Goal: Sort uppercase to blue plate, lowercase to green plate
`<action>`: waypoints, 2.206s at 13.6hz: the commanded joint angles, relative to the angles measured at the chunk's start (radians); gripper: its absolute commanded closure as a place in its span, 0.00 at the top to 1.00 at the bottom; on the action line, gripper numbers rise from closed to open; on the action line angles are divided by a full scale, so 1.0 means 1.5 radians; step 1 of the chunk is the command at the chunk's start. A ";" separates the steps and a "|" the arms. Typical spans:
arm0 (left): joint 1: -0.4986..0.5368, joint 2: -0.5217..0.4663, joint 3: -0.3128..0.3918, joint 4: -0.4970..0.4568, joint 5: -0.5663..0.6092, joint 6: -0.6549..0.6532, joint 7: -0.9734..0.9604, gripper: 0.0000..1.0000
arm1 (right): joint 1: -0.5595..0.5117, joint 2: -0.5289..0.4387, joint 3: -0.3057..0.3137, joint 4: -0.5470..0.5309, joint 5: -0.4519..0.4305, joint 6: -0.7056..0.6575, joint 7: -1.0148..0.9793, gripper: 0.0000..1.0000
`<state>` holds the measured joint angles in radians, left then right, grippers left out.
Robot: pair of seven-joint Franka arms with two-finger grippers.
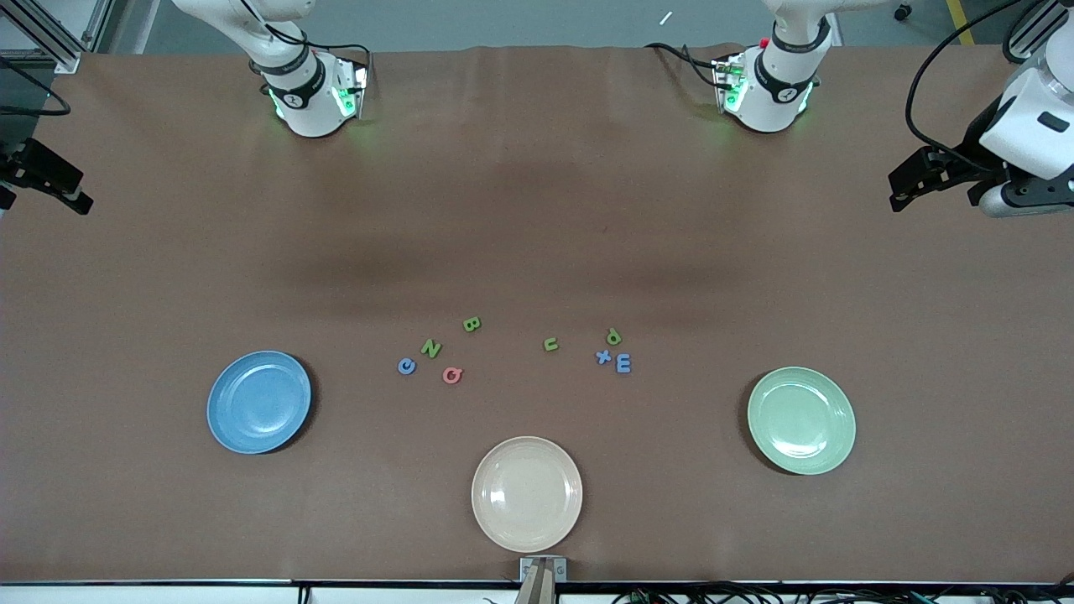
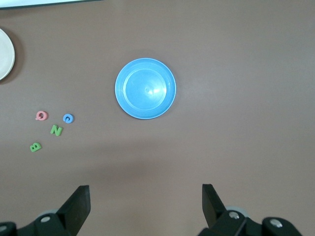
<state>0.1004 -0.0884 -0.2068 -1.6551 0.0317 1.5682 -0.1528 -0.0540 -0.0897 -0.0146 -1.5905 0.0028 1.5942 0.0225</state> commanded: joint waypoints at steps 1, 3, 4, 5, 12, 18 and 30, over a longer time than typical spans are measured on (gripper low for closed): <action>0.001 0.002 0.000 0.008 -0.008 -0.010 0.015 1.00 | 0.004 0.007 0.001 0.005 -0.010 0.006 0.010 1.00; 0.003 0.002 0.000 0.009 -0.008 -0.010 0.016 1.00 | 0.004 0.008 0.001 0.004 -0.009 0.011 0.010 1.00; 0.004 0.002 0.001 0.009 -0.008 -0.010 0.018 1.00 | 0.004 0.013 0.001 0.005 -0.010 0.013 0.009 1.00; 0.003 0.007 0.001 0.016 -0.007 -0.010 0.017 1.00 | 0.004 0.016 0.001 0.005 -0.010 0.017 0.009 1.00; -0.029 0.085 -0.001 0.039 -0.008 0.020 0.006 1.00 | 0.047 0.119 0.002 0.006 0.001 0.038 0.013 1.00; -0.113 0.217 0.000 0.035 0.008 0.159 -0.033 1.00 | 0.141 0.279 0.002 0.007 0.000 0.199 0.180 1.00; -0.241 0.465 0.000 0.049 0.063 0.408 -0.171 0.88 | 0.362 0.471 0.002 -0.001 0.002 0.421 0.670 1.00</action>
<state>-0.2413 0.5622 -0.2109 -1.6204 0.0982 2.1508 -0.3929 0.4399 0.5754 -0.0028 -1.5941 0.0056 2.1805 0.9082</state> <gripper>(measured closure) 0.075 0.000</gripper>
